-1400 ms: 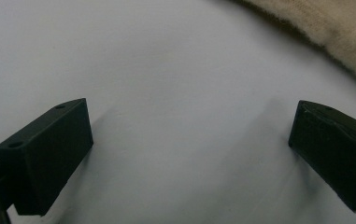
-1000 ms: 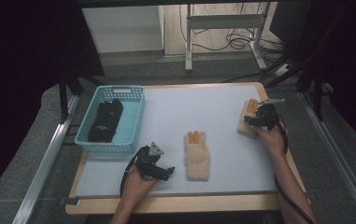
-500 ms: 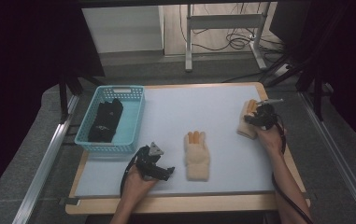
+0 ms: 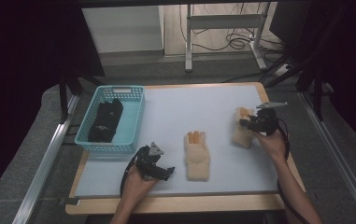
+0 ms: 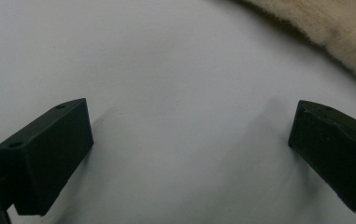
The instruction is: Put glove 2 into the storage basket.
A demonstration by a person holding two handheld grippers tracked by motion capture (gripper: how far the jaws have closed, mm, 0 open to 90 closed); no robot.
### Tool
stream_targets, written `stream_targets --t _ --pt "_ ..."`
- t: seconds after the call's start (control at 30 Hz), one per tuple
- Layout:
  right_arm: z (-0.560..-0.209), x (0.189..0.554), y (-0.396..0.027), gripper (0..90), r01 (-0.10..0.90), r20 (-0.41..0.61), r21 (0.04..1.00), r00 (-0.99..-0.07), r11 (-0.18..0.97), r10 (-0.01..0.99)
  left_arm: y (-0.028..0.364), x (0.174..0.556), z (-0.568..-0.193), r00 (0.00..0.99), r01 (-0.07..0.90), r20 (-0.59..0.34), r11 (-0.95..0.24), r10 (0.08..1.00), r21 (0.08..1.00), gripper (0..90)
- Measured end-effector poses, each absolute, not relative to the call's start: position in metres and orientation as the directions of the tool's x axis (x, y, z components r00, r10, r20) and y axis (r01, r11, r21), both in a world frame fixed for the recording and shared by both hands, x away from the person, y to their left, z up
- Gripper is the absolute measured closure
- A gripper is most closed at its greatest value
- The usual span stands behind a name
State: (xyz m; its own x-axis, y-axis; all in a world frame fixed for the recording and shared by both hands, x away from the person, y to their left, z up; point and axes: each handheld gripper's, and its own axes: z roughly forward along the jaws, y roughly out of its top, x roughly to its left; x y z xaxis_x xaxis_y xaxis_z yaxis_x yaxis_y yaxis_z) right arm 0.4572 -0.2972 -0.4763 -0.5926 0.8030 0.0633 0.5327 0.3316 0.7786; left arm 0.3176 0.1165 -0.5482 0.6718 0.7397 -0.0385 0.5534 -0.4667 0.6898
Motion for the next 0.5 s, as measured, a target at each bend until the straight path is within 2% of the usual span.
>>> stream_targets --t 0.5 --pt "-0.449 0.402 -0.244 56.2 0.479 0.11 0.78 -0.737 0.402 0.667 0.117 0.318 -0.548 0.673 0.551 -0.036 -0.469 0.739 0.69 0.1"
